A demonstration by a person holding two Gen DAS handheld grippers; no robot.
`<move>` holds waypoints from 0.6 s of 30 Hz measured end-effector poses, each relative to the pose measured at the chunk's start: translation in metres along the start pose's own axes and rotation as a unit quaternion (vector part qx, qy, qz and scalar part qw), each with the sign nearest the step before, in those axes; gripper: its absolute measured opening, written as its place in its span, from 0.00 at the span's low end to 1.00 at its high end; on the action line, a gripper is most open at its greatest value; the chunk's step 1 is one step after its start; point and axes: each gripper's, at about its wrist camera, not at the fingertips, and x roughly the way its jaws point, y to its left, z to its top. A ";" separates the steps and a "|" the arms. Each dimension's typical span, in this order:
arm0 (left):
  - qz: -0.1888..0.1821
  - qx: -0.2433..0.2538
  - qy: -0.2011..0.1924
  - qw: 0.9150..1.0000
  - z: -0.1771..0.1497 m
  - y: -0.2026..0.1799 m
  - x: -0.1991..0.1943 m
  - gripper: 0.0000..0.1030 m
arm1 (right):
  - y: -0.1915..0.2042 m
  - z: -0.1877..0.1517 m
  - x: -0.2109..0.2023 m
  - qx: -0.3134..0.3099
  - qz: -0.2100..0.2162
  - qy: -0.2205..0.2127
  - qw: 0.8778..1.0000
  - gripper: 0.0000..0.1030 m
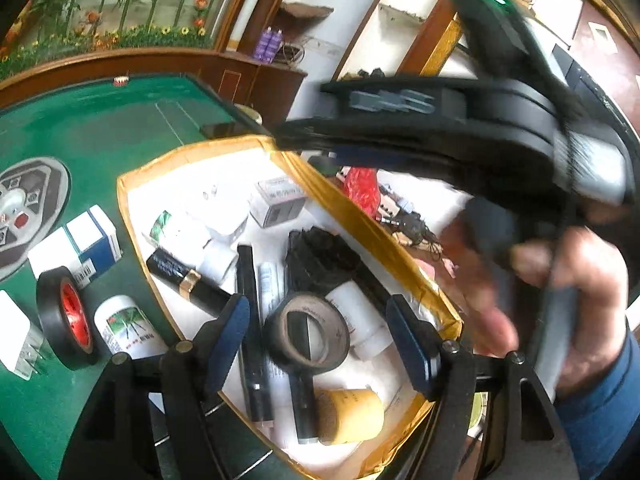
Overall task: Organize rigid objects
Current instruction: 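Grasp a white square box with the left tool while the right tool moves to a red-black tape roll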
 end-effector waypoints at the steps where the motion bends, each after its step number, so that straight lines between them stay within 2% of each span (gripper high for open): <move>1: 0.001 0.002 -0.004 1.000 -0.001 0.000 -0.001 0.70 | -0.004 -0.003 -0.009 0.010 -0.002 -0.009 1.000 0.54; 4: 0.005 0.006 -0.025 1.000 0.001 0.003 -0.006 0.70 | -0.020 -0.019 -0.039 0.058 -0.005 -0.034 0.998 0.54; 8: 0.018 0.014 -0.042 0.999 0.004 0.004 -0.011 0.70 | -0.028 -0.059 -0.083 0.110 0.001 -0.068 0.992 0.54; 14: 0.034 0.017 -0.064 0.997 0.003 0.021 -0.039 0.70 | -0.006 -0.110 -0.124 0.099 0.029 -0.088 0.991 0.54; 18: 0.027 -0.006 -0.051 0.998 0.003 0.048 -0.061 0.70 | 0.011 -0.120 -0.135 0.083 0.047 -0.100 0.990 0.59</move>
